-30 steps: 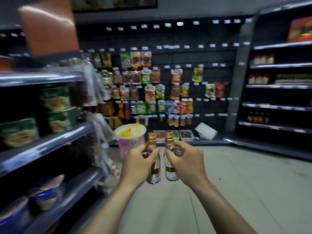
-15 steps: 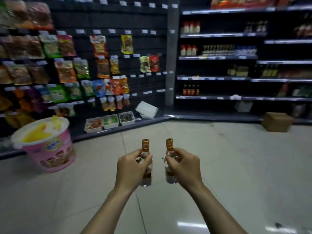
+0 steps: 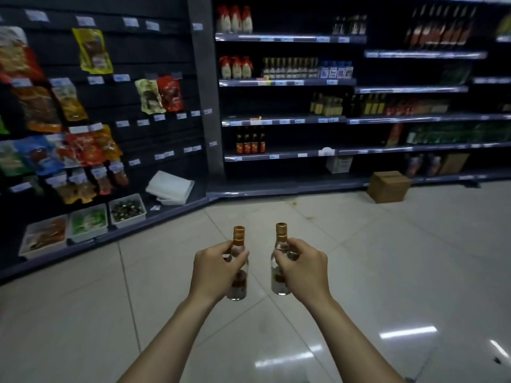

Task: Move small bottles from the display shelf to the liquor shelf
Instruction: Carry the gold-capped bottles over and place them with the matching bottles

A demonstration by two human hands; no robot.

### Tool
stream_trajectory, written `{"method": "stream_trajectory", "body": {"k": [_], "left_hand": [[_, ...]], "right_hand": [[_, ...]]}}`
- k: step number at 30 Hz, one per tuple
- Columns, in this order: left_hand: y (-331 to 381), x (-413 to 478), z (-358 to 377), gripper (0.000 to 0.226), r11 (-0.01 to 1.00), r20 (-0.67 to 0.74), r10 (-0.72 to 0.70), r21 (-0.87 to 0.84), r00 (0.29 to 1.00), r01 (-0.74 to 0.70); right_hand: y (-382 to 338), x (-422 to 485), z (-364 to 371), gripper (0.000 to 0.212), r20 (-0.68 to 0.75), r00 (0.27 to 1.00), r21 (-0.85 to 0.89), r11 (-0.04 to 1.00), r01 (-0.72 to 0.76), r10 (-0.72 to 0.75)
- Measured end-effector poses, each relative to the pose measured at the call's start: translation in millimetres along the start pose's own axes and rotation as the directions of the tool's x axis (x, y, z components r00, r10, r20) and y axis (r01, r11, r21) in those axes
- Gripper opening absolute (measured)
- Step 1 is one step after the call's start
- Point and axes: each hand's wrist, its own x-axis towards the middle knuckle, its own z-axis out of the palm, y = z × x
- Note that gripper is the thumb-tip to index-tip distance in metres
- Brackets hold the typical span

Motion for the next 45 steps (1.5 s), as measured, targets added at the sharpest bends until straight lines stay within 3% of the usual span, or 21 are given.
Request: {"method": "stream_trajectory", "body": {"k": [14, 24, 34, 42, 45], "left_hand": [[67.9, 351.4, 239.5, 0.010, 1.000, 0.016, -0.004, -0.029, 1.000, 0.004], [65.6, 619.2, 393.7, 0.007, 0.996, 0.048, -0.016, -0.087, 0.999, 0.020], [106.1, 850.9, 509.8, 0.007, 0.995, 0.098, 0.044, -0.091, 0.994, -0.035], [140.2, 1011.4, 606.7, 0.004, 0.995, 0.037, 0.019, -0.103, 0.999, -0.015], [162.4, 1074.4, 640.8, 0.003, 0.995, 0.021, 0.051, -0.086, 0.998, -0.049]], "right_hand": [[133.9, 399.8, -43.7, 0.014, -0.008, 1.000, -0.010, 1.000, -0.017, 0.017], [244.0, 683.7, -15.0, 0.015, -0.026, 0.999, -0.050, 0.998, -0.040, 0.039], [298.7, 930.2, -29.3, 0.022, -0.043, 0.998, -0.028, 0.998, -0.049, 0.048], [354.0, 1114.9, -37.4, 0.015, -0.006, 1.000, 0.017, 1.000, -0.012, 0.012], [365.4, 1190.2, -48.0, 0.025, 0.019, 1.000, 0.039, 0.999, 0.011, -0.012]]}}
